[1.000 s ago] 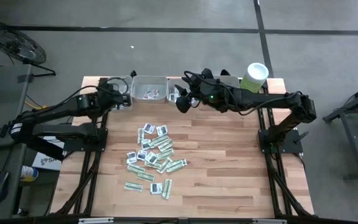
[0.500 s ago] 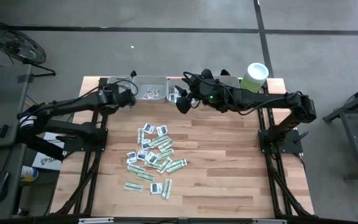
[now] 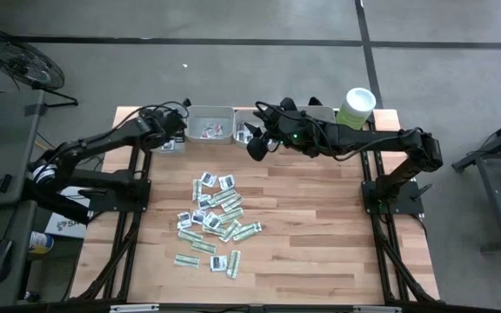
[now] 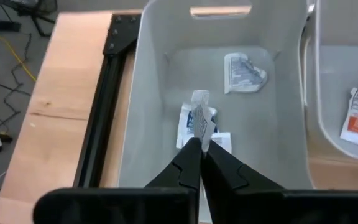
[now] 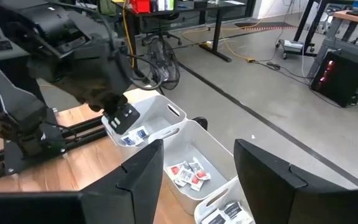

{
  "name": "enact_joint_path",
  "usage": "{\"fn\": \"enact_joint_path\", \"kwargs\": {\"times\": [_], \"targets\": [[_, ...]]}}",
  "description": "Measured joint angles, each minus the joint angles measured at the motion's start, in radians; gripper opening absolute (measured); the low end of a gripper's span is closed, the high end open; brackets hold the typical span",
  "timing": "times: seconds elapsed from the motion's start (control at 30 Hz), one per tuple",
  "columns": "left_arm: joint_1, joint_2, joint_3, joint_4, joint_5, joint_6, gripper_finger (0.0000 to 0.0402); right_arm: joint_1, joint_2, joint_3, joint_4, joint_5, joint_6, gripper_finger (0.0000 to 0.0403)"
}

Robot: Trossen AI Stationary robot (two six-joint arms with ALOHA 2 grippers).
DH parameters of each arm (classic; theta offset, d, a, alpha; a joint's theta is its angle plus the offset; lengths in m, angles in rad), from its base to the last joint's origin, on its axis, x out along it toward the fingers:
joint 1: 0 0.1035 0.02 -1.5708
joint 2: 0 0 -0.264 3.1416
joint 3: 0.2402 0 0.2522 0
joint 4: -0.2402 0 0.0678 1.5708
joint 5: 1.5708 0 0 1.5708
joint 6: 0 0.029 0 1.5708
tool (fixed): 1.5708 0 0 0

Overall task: Pick & Place First Aid Supplies
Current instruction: Put the blue alcohol pad into the left gray bin, then put the green bandage into the right gray bin

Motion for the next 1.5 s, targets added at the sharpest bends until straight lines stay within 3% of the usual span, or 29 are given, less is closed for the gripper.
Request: {"fn": "enact_joint_path", "kwargs": {"times": [0.43,0.73,1.13,1.5], "targets": [[0.067,-0.002,0.000,0.010,0.085,0.082,0.0102,0.000,0.000,0.000,-0.024,-0.003,0.033,0.0190],[0.049,-0.050,0.000,0.127,0.203,0.232,0.0110,0.000,0.000,0.000,-0.139,-0.061,0.119,0.0190],[-0.164,-0.227,0.000,0.173,0.190,0.253,0.0111,0.000,0.002,0.000,-0.229,-0.139,0.308,0.0189],[-0.462,-0.281,0.000,0.166,0.070,0.270,0.0111,0.055,0.058,-0.002,-0.383,-0.193,0.522,0.0186]]}}
